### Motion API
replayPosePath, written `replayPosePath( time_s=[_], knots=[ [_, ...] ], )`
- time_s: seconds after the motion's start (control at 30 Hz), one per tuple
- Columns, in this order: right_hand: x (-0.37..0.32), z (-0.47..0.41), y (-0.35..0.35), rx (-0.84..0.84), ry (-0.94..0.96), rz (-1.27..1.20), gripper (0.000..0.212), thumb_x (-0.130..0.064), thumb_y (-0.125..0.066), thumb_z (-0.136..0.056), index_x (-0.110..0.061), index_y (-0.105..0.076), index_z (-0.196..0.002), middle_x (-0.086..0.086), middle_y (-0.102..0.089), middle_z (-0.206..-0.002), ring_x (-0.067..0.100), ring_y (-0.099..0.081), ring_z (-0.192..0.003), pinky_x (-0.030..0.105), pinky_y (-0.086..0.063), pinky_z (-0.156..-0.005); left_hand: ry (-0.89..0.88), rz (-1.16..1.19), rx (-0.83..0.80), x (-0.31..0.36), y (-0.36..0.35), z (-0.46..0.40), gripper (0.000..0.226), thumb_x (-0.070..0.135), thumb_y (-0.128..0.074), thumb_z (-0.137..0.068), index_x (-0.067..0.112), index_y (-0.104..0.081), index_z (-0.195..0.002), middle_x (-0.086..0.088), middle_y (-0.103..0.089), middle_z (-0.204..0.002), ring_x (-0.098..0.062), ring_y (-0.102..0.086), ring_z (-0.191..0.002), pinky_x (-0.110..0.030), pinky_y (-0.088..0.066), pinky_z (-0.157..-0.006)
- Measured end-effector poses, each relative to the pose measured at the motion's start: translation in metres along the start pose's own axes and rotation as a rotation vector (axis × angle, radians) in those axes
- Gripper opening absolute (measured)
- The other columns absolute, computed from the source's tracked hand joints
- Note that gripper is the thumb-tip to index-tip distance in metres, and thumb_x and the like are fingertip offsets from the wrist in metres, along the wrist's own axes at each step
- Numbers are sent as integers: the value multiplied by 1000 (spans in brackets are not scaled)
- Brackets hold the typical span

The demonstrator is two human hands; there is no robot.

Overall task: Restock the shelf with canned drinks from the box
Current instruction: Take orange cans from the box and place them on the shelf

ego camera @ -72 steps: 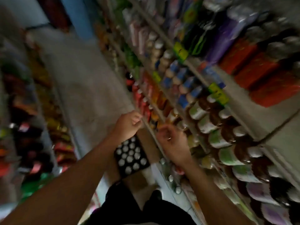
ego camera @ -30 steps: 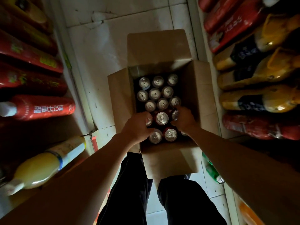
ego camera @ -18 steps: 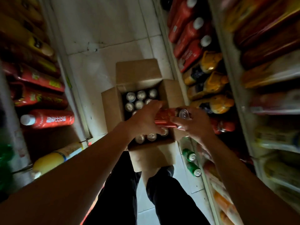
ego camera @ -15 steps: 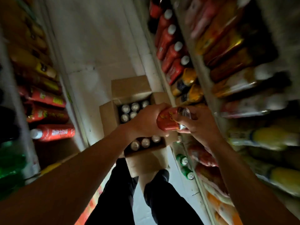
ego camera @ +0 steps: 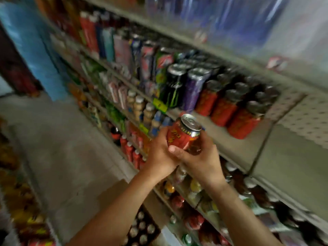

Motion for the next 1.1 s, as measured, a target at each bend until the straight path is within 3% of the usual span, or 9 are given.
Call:
replayPosePath(
  time_s=[0.1,0.2,0.3,0.4,0.5,0.6,0.73,0.9,1.1],
  knots=[
    [-20,0,26,143,48,16,65,-29,-93,-61,-19,-63,-118,-6,-75,-98,-2,-70,-88,18,-56,-75,-68,31,-66,41,-31,1,49,28,-76,-72,23,-59,-117,4,-70,-100,-3,-66,-87,-23,-54,-84],
    [-31,-2,52,253,84,46,61,-27,-93,-60,-20,-66,-115,-11,-74,-97,-6,-68,-89,16,-55,-77,-173,-258,-181,65,-47,2,62,20,-78,-76,30,-44,-126,23,-53,-109,8,-53,-93,3,-32,-90],
    [-33,-7,75,317,100,86,62,-24,-92,-62,-27,-63,-117,-17,-71,-99,-10,-65,-91,9,-53,-74,-275,-342,-351,72,-63,-12,64,33,-80,-75,38,-43,-126,20,-60,-119,6,-58,-110,-14,-48,-91],
    [-33,-17,92,357,100,125,65,-26,-92,-62,-29,-62,-120,-18,-71,-103,-9,-66,-93,12,-54,-76,-407,-563,-415,72,-74,-30,79,44,-80,-71,33,-40,-138,12,-50,-135,-6,-48,-127,-29,-45,-102],
    [-32,-32,98,377,102,119,61,-18,-91,-63,-24,-62,-116,-26,-65,-96,-22,-60,-87,-1,-46,-71,-383,-919,-445,53,-72,-47,88,52,-72,-77,29,-28,-149,2,-30,-155,-22,-26,-143,-43,-33,-114],
    [-29,-41,98,406,117,158,59,-20,-91,-62,-24,-62,-113,-27,-61,-95,-26,-56,-80,-6,-40,-67,-398,-1197,-461,45,-70,-54,74,51,-64,-85,20,-36,-147,-3,-30,-155,-26,-22,-144,-42,-30,-115],
    [-10,-50,96,468,112,179,57,-19,-90,-63,-27,-60,-110,-16,-67,-102,-1,-66,-92,-1,-44,-76,-444,-1259,-463,51,-71,-60,54,42,-66,-85,21,-47,-132,0,-48,-135,-25,-38,-131,-43,-40,-105],
    [10,-59,90,469,62,200,69,-23,-91,-61,-16,-59,-122,-1,-72,-114,12,-68,-102,30,-56,-89,-466,-1340,-508,51,-76,-69,39,32,-62,-89,21,-51,-124,-3,-53,-127,-26,-44,-123,-43,-44,-99],
    [18,-61,88,478,56,202,69,-24,-90,-63,-16,-59,-125,-2,-71,-114,12,-69,-103,32,-58,-90,-483,-1345,-451,52,-81,-76,23,22,-47,-94,23,-57,-115,-1,-60,-119,-27,-52,-116,-38,-45,-89]
  ],
)
Point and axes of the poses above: each hand's wrist, its own z-axis away from the middle knuckle, its own y-axis out of the back of the hand, x = y × z, the point moved 7 cm from there along -z, towards the middle knuckle
